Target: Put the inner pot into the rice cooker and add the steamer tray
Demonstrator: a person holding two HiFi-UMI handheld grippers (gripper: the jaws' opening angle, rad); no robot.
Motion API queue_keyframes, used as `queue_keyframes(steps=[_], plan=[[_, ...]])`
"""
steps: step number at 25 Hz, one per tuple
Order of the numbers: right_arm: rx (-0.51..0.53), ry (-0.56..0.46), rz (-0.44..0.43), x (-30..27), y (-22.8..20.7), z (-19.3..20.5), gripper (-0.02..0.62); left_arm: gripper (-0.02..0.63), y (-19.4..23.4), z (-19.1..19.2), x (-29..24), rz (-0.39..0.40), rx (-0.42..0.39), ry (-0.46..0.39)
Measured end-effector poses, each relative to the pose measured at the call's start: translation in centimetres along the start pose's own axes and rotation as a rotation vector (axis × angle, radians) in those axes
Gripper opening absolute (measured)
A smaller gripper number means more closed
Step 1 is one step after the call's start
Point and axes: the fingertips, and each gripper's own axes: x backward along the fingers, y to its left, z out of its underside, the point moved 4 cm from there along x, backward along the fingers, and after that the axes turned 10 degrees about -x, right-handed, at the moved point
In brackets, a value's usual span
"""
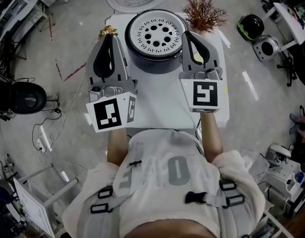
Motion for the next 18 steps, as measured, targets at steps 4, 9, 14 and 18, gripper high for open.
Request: queue_keyframes(steps=[4, 9, 14, 18], plan=[[-0.052, 0.013, 0.003, 2.4, -0.2, 1.0, 0.008, 0.035, -1.3, 1.9, 2.7, -0.011, 0.015, 0.056], [-0.15, 0.121, 0.0, 4.7, 0.1, 4.3, 0.008, 0.035, -2.6, 4.6, 4.4, 0.011, 0.05, 0.142], [-0.151, 0.138, -0.028, 5.5, 0.8, 5.6, 0.008, 0.035, -3.2, 5.7, 4.7, 0.017, 0.048, 0.179], [-0.157, 0.129, -0.03, 5.6, 0.5, 5.4, 0.008, 0.035, -3.5, 5.7, 4.6, 0.02, 0.047, 0.178]])
